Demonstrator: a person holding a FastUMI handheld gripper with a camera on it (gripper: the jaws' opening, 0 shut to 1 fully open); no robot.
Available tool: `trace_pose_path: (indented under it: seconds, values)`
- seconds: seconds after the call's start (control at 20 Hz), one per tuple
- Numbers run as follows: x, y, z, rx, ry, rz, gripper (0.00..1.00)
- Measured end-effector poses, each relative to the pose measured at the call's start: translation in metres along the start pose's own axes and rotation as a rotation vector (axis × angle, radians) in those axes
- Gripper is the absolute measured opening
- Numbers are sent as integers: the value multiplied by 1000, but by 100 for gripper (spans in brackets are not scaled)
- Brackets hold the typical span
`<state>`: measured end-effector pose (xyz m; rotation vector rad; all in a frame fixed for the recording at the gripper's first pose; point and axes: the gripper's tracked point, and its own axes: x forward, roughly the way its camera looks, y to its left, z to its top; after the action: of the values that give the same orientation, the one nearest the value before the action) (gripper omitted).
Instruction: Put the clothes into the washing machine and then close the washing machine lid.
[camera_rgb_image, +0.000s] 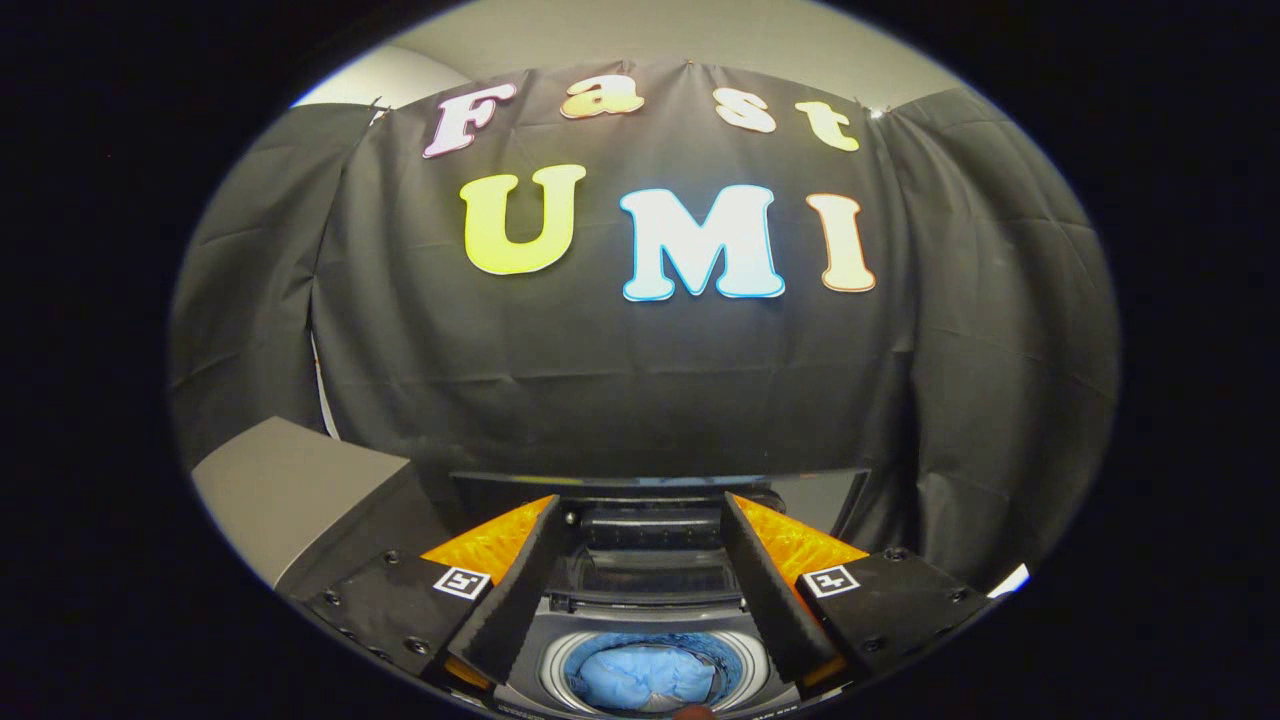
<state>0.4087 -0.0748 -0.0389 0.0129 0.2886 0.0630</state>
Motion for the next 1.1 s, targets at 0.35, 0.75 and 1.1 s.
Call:
trace_pose_path:
  seconds: [0.35,0.75,1.1]
  values:
    - [50,8,19,2,-10,3,97]
    - [112,2,11,53,22,-33,97]
    - [131,-12,-10,60,67,-43,97]
